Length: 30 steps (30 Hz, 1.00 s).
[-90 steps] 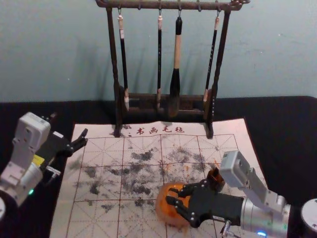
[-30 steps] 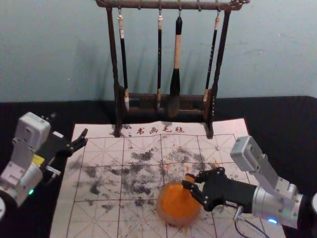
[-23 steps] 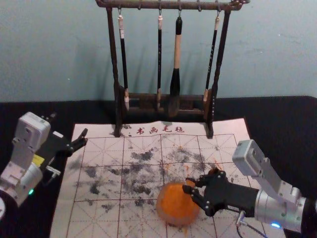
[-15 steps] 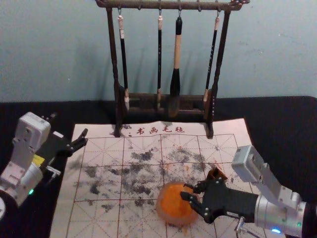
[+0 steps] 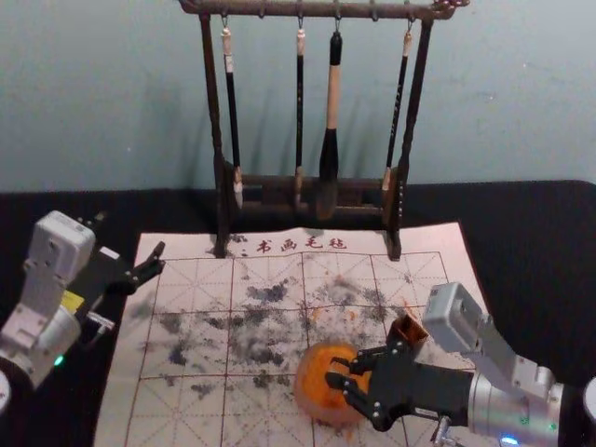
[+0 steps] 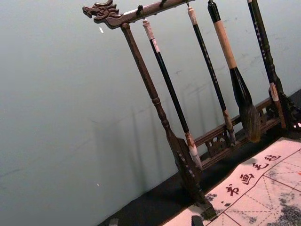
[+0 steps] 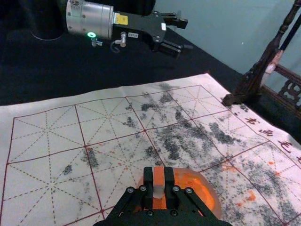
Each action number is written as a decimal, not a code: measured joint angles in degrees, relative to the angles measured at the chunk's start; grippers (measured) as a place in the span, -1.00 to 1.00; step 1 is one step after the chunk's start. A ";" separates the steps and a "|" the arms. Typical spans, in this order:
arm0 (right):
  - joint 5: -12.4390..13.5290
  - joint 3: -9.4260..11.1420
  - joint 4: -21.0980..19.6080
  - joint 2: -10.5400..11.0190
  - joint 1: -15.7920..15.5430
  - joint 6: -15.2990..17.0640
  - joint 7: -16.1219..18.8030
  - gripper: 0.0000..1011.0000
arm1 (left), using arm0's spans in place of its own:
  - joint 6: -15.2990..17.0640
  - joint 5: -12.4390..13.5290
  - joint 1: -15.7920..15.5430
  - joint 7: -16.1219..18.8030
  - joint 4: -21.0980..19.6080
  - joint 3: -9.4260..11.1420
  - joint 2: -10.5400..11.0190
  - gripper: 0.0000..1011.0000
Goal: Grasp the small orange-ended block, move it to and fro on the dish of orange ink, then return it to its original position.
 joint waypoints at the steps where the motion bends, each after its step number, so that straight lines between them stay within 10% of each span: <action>1: -0.06 -0.11 0.12 -0.07 0.11 -0.01 0.03 -0.80 | 0.00 0.00 0.00 0.00 0.00 0.00 0.00 0.98; 30: -1.38 -0.22 5.60 -3.08 4.23 0.82 -1.77 -0.80 | 0.00 0.00 0.00 0.00 0.00 0.00 0.00 0.98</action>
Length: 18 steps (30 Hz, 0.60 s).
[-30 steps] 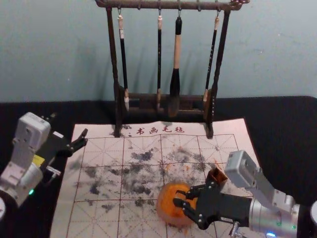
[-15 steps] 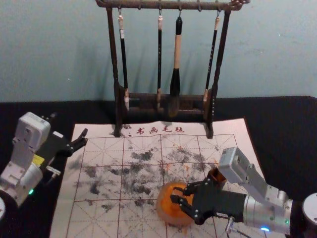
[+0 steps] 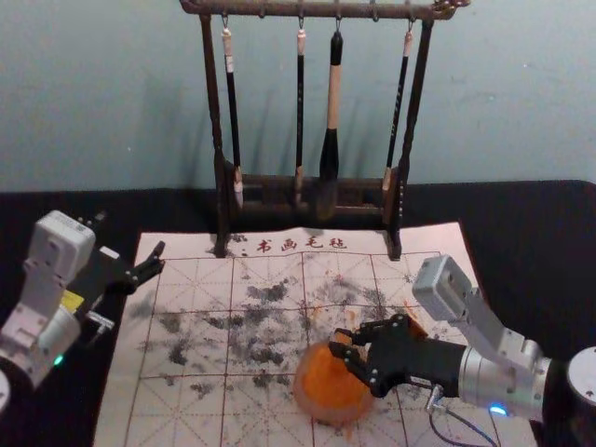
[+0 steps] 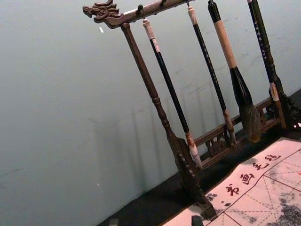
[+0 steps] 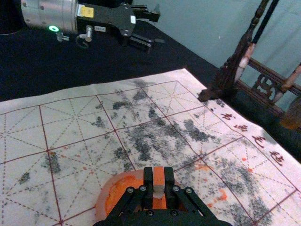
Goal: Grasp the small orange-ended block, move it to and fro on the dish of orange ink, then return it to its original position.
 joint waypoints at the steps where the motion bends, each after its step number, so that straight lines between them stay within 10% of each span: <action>1: 0.00 0.16 0.06 0.08 0.01 0.09 -0.04 -0.80 | 0.00 0.00 0.00 0.00 0.00 0.00 0.00 0.98; 18: 1.13 1.86 -3.02 2.85 -2.37 0.54 0.29 -0.80 | 0.00 0.00 0.00 0.00 0.00 0.00 0.00 0.98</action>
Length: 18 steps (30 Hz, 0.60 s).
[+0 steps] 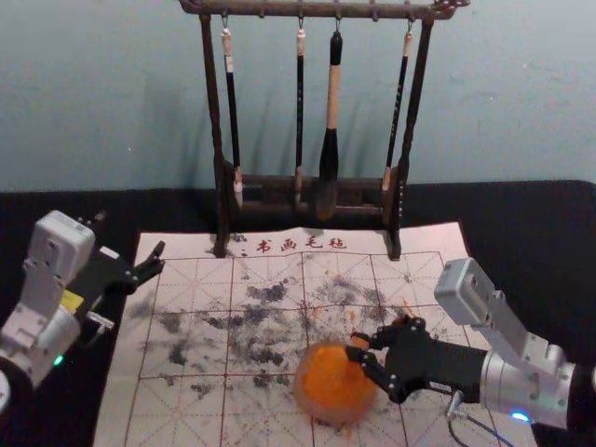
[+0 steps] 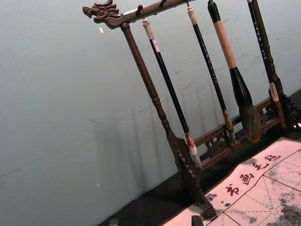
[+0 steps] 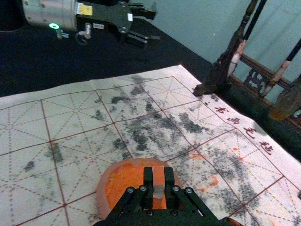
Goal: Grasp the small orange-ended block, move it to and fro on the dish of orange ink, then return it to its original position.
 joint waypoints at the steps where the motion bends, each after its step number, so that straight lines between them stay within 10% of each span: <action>1: 0.08 0.00 -0.20 0.13 -0.15 0.01 0.10 -0.80 | 0.00 0.00 0.00 0.00 0.00 0.00 0.00 0.98; 18: 0.91 -1.12 -2.33 1.29 -1.25 -0.43 1.89 -0.80 | 0.00 0.00 0.00 0.00 0.00 0.00 0.00 0.98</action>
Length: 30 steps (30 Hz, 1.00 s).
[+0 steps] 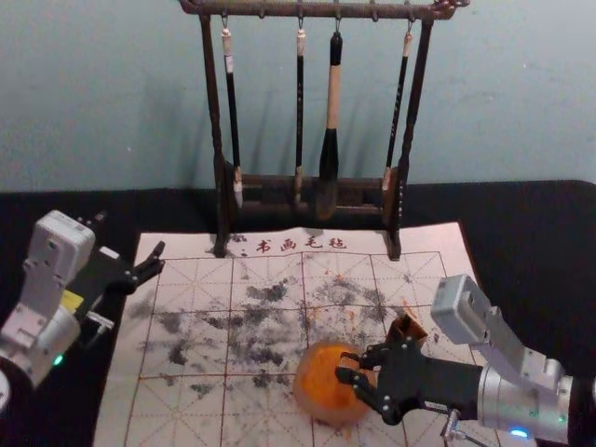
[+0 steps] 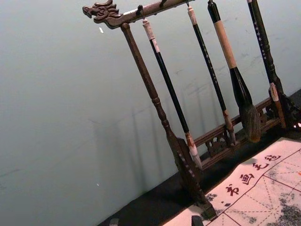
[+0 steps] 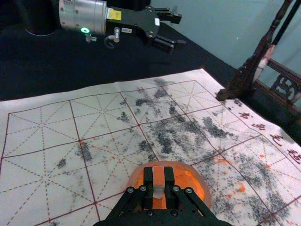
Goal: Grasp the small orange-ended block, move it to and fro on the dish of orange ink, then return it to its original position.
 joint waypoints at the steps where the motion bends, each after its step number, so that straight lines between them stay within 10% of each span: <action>1: 0.00 -0.09 0.00 0.01 0.06 -0.05 0.07 -0.80 | 0.00 0.00 0.00 0.00 0.00 0.00 0.00 0.98; 30: -1.47 -1.37 4.74 -2.54 3.94 -0.25 -0.51 -0.80 | 0.00 0.00 0.00 0.00 0.00 0.00 0.00 0.98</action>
